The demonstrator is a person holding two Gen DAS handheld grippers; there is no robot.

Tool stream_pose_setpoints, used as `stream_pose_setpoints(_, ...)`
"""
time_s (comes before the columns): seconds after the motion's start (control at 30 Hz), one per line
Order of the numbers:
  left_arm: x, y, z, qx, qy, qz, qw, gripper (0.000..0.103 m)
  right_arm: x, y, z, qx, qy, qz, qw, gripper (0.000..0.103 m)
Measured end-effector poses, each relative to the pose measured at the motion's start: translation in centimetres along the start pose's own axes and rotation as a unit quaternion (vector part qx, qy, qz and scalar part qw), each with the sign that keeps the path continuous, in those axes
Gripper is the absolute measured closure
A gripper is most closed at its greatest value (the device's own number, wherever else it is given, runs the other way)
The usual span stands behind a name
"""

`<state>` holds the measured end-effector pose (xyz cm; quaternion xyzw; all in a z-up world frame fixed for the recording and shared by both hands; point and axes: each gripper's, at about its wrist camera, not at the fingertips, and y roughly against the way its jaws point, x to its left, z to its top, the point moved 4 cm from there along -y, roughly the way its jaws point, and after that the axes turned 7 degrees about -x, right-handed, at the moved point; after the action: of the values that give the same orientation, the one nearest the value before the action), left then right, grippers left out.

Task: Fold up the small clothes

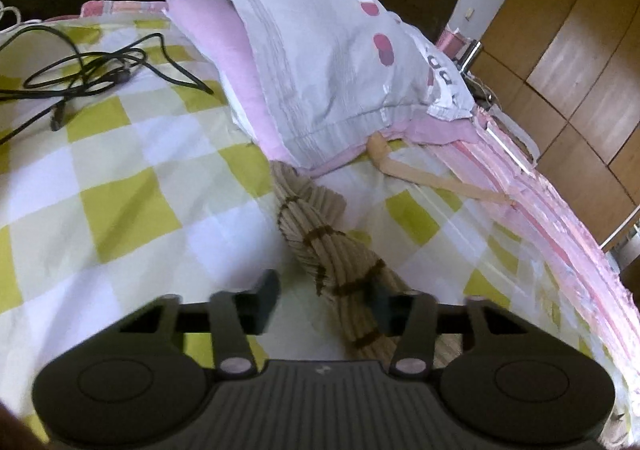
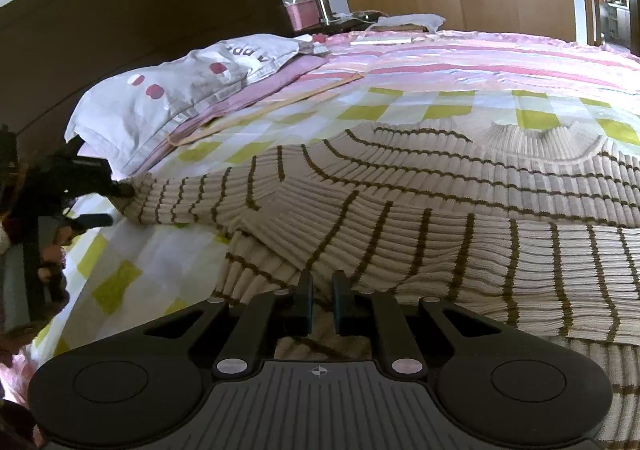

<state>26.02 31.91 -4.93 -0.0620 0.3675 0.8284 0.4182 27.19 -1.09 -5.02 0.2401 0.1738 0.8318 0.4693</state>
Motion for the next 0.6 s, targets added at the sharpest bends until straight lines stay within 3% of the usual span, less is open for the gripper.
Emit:
stream_pose_setpoints(0.07,-0.5,-0.4,0.0,0.001,-0.008,-0.006,0.9999,0.075,-0.1,0.0,0.1,0.000,-0.006,0.001,1.000,0.090)
stream_pose_setpoints(0.13,-1.1,-0.4,0.1,0.002,-0.011,-0.023,0.9997,0.082,-0.3,0.1,0.1,0.000,-0.012,0.001,1.000,0.090)
stream_pose_setpoints(0.23,-3.0,0.6,0.3,-0.016,-0.038,-0.059,0.9974,0.085,-0.6,0.3,0.2,-0.001,-0.021,0.002,1.000,0.090)
stream_pose_setpoints(0.37,-6.2,2.9,-0.4,-0.023,-0.069,-0.138,0.9877,0.085,-0.9,0.8,0.4,-0.005,-0.036,0.001,0.999,0.090)
stream_pose_setpoints(0.47,-9.1,5.3,-2.2,-0.011,-0.105,-0.210,0.9719,0.085,-1.3,1.3,0.6,-0.009,-0.050,0.000,0.999,0.090)
stream_pose_setpoints(0.6,-12.5,8.5,-6.3,0.020,-0.175,-0.285,0.9422,0.085,-2.3,2.2,1.1,-0.018,-0.064,-0.009,0.998,0.090)
